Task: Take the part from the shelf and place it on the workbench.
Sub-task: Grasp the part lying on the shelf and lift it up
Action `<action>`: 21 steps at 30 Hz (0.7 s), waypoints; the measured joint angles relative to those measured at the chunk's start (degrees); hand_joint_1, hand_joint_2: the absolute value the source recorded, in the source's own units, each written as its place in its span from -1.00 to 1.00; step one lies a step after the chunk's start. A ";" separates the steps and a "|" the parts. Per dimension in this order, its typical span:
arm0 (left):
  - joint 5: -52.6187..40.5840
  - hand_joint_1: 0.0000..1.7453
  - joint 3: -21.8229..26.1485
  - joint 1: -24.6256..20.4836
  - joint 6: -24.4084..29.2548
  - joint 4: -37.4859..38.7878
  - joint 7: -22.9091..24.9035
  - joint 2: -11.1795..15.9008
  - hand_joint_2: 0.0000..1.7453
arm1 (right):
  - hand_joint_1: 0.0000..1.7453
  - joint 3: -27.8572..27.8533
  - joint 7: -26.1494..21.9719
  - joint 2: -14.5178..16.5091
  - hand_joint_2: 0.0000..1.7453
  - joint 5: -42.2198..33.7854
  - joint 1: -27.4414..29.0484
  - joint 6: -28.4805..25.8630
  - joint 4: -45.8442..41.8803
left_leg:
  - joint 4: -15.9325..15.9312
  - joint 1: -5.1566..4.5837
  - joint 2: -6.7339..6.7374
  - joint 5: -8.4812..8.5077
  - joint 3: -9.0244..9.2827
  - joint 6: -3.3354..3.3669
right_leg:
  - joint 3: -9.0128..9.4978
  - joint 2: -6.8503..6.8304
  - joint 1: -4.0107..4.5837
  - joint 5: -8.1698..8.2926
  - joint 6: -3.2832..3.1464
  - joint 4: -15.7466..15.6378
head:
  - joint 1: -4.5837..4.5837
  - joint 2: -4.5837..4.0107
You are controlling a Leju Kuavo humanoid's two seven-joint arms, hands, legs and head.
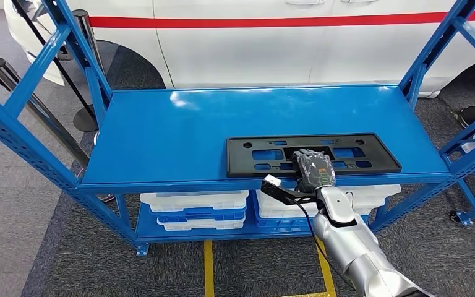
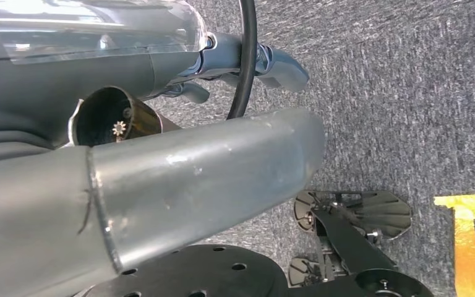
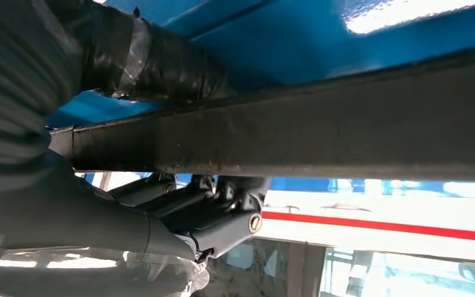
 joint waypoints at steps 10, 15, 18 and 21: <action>0.16 -1.00 0.67 0.03 0.00 0.01 -0.16 0.00 -1.00 | 0.86 0.70 0.30 -0.36 1.00 0.00 0.21 0.58 -1.23 | 0.00 0.00 -0.01 0.00 -0.04 0.00 | -0.03 -0.01 0.00 -0.01 0.00 0.00 | 0.00 0.00; 0.26 -1.00 0.70 0.03 0.00 0.01 -0.21 0.00 -1.00 | 0.88 0.80 0.31 -0.48 1.00 0.00 0.22 0.58 -1.34 | 0.00 0.00 -0.01 0.00 -0.05 0.00 | -0.03 -0.01 0.00 -0.01 0.00 0.00 | 0.00 0.00; 0.44 -1.00 0.87 0.03 0.00 0.01 -0.34 0.00 -0.50 | 0.93 0.86 0.31 -0.49 1.00 -0.01 0.23 0.58 -1.48 | 0.00 0.00 -0.01 0.00 -0.05 0.00 | -0.03 -0.01 0.00 -0.01 0.00 0.00 | 0.00 0.00; 0.33 -1.00 1.05 0.04 0.27 0.01 -1.02 0.00 1.00 | 0.93 0.92 0.34 -0.52 1.00 -0.05 0.33 0.58 -1.91 | 0.00 0.00 -0.01 0.00 -0.05 0.00 | -0.04 -0.01 0.00 -0.01 0.00 0.00 | 0.00 0.00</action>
